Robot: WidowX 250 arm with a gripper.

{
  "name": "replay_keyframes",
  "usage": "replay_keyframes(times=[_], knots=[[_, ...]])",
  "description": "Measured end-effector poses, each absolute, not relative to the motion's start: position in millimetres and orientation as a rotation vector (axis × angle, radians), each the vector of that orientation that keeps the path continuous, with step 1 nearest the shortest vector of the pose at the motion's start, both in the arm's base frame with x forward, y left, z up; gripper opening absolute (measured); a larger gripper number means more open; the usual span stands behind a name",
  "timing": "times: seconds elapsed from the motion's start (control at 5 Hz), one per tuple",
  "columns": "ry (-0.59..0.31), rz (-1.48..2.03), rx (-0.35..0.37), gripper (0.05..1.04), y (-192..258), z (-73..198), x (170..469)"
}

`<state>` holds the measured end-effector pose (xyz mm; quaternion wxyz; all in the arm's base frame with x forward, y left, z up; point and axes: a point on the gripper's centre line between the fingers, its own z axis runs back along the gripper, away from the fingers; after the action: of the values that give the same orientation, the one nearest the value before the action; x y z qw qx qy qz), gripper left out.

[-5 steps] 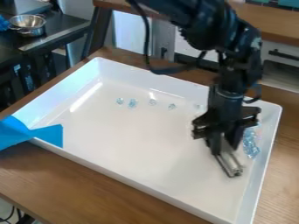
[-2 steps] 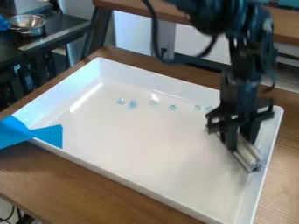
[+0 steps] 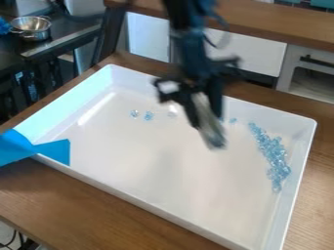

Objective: Sweep into pile

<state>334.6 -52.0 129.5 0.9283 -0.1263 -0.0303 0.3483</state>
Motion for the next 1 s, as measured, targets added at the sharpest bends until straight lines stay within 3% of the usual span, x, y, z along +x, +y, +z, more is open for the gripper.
replay_keyframes(times=[0.2, 0.6, 1.0], knots=[[-0.054, 0.632, -0.2, 0.367, -12.0, 124.4, 326.1], [-0.036, 0.683, -0.075, 0.367, 70.3, 65.0, 341.5], [-0.087, 0.663, -0.021, 0.366, 97.4, 55.8, 345.4]])
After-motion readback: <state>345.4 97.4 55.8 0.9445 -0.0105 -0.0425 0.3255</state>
